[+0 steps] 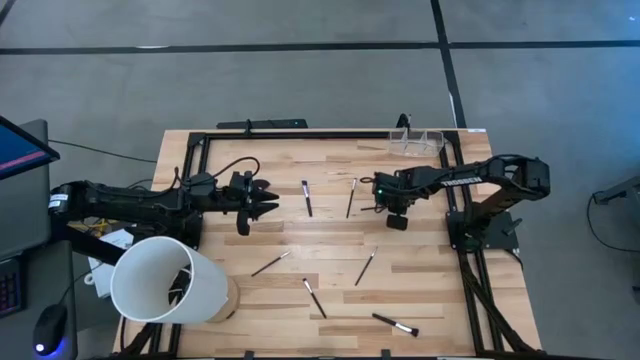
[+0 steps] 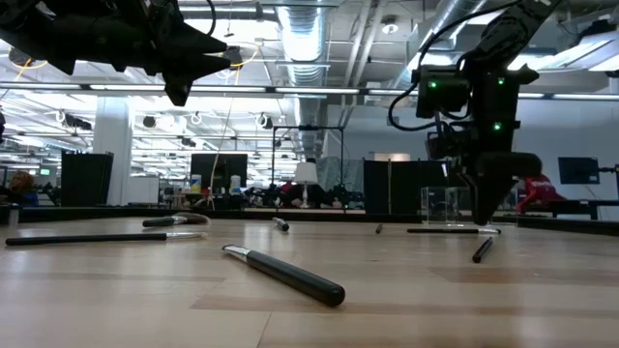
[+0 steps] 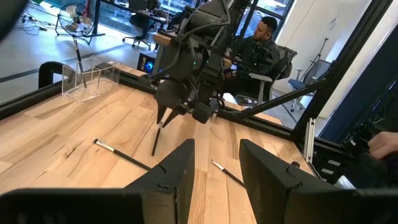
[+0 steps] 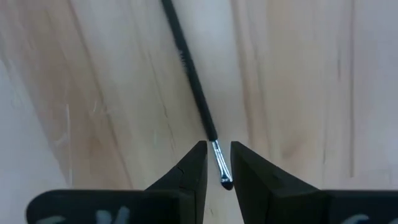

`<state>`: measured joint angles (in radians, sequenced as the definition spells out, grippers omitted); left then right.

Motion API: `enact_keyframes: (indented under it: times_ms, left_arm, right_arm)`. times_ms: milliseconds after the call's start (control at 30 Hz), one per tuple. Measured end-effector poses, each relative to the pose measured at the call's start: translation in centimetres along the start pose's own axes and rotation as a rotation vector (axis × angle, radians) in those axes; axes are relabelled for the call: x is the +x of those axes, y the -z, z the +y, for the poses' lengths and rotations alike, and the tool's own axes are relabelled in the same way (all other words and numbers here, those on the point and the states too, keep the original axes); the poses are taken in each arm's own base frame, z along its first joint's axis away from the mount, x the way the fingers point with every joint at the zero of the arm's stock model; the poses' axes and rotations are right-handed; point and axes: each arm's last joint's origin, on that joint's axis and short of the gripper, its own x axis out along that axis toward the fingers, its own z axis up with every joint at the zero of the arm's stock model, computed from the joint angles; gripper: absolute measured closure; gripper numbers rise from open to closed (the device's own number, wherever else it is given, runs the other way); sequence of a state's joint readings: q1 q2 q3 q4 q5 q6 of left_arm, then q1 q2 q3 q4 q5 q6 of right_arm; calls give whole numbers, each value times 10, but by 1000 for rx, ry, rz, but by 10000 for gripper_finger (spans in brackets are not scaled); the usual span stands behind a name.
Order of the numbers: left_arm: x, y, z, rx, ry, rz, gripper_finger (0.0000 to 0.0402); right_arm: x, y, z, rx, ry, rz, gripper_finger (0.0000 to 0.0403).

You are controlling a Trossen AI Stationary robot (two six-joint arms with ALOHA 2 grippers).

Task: Put items in baskets/containers
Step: Put the black eyeshadow brush into the middle section of the transparent organizer

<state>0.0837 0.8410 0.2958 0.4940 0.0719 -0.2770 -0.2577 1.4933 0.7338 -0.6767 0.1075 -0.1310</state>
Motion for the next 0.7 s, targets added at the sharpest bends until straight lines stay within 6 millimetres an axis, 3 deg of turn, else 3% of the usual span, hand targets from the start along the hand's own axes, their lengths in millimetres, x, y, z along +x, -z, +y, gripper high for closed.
enact_keyframes:
  times_ms: [700]
  left_arm:
    - [0,0,0,10,0,-1,277]
  right_arm:
    - [10,6,-1,-51,24,-20,341]
